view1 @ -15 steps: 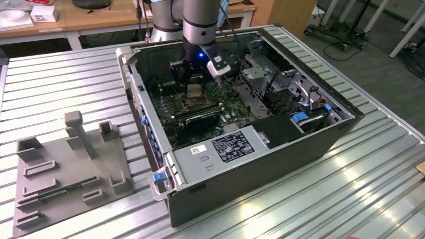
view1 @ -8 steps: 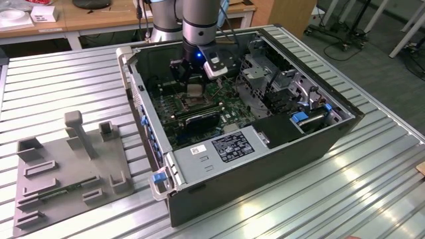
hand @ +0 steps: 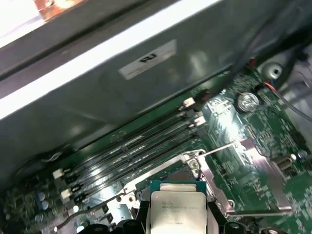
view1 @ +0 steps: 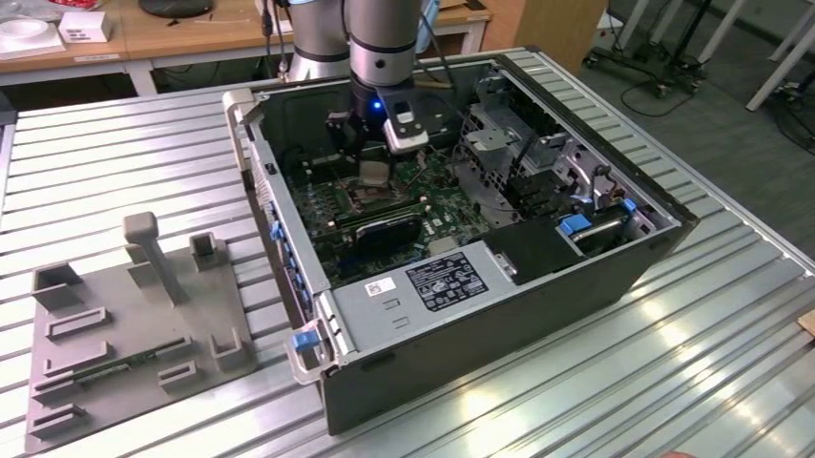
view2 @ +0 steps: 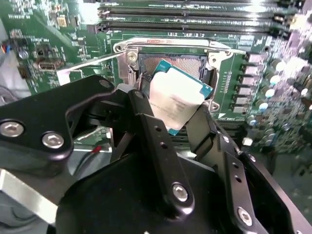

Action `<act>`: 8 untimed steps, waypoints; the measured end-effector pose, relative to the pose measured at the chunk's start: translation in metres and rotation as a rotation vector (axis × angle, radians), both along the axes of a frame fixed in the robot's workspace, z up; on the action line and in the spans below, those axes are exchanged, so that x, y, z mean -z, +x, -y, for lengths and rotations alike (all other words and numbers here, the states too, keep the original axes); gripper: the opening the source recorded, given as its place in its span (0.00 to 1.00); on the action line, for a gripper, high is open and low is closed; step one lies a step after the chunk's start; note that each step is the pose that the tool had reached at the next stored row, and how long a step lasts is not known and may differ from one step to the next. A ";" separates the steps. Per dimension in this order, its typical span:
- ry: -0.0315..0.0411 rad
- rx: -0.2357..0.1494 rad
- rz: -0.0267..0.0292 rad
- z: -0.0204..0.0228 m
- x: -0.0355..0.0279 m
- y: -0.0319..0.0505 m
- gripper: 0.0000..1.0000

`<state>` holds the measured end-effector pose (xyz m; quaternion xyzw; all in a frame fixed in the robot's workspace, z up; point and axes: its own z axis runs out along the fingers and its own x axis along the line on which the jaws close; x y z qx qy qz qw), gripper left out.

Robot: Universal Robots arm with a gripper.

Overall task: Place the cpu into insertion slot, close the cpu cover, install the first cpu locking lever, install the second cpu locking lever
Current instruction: 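Place the cpu into insertion slot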

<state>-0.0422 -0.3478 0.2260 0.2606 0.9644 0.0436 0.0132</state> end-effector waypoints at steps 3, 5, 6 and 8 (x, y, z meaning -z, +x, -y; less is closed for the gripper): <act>0.0000 0.054 -0.0001 0.0000 0.0001 0.0000 0.54; -0.0001 0.090 -0.0001 0.0000 0.0001 0.0000 0.54; 0.0000 0.109 0.0000 0.0000 0.0002 0.0000 0.54; -0.0001 0.145 -0.0001 0.0000 0.0002 0.0000 0.54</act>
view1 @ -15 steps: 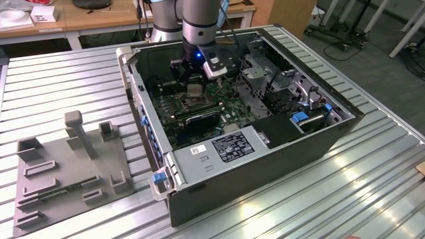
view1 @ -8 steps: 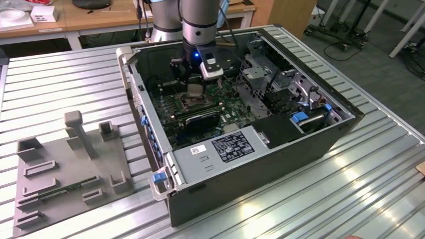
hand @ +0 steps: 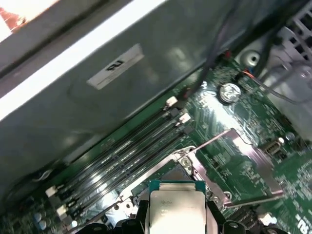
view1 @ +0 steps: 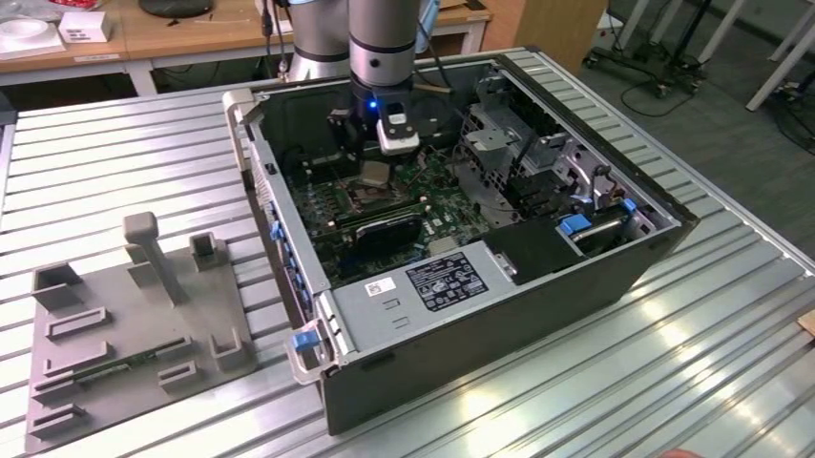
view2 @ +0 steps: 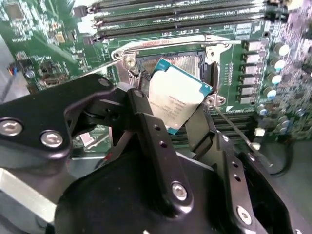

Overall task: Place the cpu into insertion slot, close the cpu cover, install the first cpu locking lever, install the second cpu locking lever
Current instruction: 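Place the cpu into insertion slot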

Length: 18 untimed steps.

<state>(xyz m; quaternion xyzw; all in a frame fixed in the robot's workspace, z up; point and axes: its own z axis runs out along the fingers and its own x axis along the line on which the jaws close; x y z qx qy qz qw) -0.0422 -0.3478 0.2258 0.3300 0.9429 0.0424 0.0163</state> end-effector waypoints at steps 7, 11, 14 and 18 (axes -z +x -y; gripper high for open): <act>0.0000 0.104 -0.0001 0.0000 0.0001 0.0000 0.54; -0.0001 0.104 0.0000 0.0000 0.0001 0.0000 0.54; 0.0000 0.104 0.0000 0.0000 0.0001 0.0000 0.54; 0.0000 0.140 0.0000 0.0000 0.0002 0.0000 0.54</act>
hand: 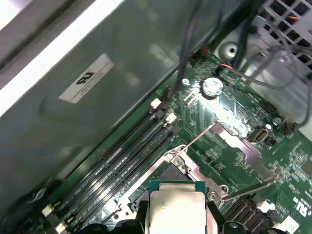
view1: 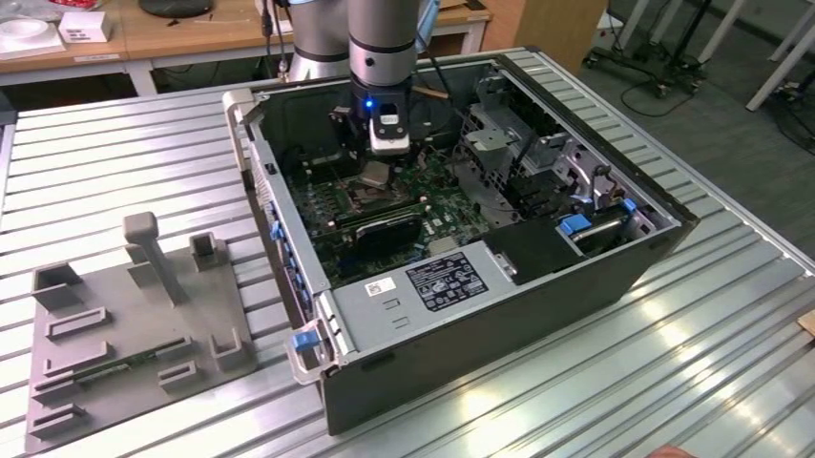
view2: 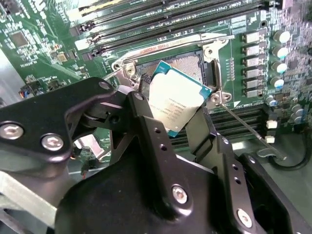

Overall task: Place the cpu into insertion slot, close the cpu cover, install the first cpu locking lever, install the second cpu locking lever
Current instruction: 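Place the cpu into insertion slot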

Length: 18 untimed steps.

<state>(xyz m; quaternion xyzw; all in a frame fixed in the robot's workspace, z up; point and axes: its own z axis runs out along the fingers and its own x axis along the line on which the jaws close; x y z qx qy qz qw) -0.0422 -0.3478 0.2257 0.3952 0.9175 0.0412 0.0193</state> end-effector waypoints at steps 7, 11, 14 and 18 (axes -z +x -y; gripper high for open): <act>-0.0001 0.127 0.0000 0.0000 0.0000 0.0000 0.54; -0.0001 0.158 -0.0001 0.0001 0.0000 0.0000 0.54; -0.0001 0.160 0.0000 0.0000 0.0000 0.0000 0.54; 0.0000 0.211 0.0000 0.0000 0.0001 0.0000 0.54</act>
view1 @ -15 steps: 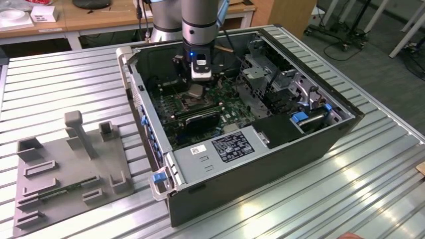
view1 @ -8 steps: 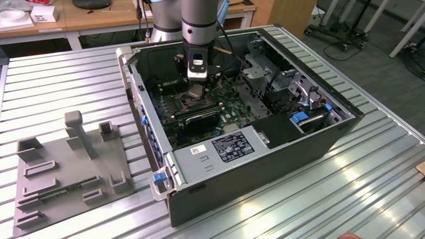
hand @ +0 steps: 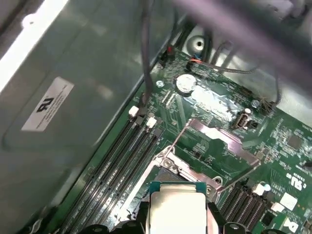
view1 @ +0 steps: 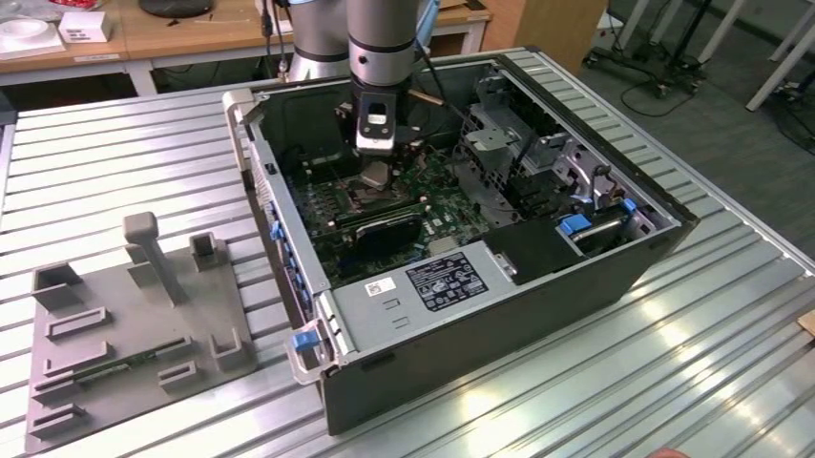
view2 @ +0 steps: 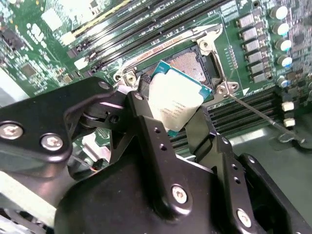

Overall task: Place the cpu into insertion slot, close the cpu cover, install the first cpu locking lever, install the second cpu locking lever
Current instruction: 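Place the cpu into insertion slot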

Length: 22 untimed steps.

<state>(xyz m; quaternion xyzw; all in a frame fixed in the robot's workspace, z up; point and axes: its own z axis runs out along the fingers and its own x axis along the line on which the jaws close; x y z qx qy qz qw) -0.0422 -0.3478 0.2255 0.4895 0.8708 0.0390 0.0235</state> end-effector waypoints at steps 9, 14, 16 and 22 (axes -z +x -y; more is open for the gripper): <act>0.0000 0.163 -0.0001 0.0000 0.0003 0.0000 0.54; -0.0001 0.254 0.0000 0.0000 0.0005 0.0000 0.54; 0.0000 0.290 0.0000 0.0000 0.0005 0.0000 0.54; 0.0000 0.366 -0.0001 0.0000 0.0007 0.0000 0.54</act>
